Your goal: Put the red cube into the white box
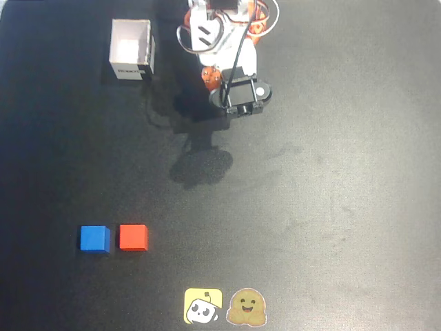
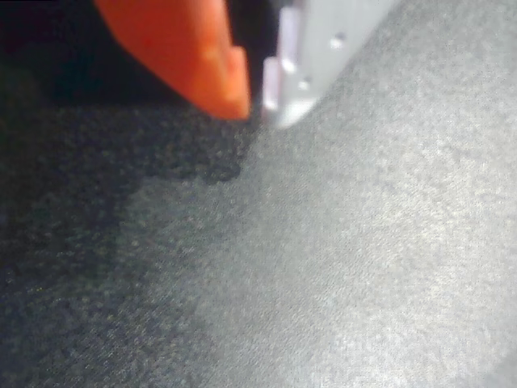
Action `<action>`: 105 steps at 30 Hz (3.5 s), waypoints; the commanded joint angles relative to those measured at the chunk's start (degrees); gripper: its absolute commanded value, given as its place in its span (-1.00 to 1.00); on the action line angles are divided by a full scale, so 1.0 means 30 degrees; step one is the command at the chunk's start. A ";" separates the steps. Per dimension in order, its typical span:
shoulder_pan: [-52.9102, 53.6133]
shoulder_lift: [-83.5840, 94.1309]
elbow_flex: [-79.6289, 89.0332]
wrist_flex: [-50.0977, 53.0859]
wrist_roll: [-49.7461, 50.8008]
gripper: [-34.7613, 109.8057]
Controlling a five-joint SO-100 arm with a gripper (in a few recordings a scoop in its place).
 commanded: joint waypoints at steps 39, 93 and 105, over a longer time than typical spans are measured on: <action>0.0293 0.0088 -0.0088 -0.1670 0.1055 -0.52; 0.7441 -3.4014 -2.8916 -0.3076 -0.0352 -0.44; 0.7471 -3.5713 -3.2520 -0.0322 -0.0527 -0.44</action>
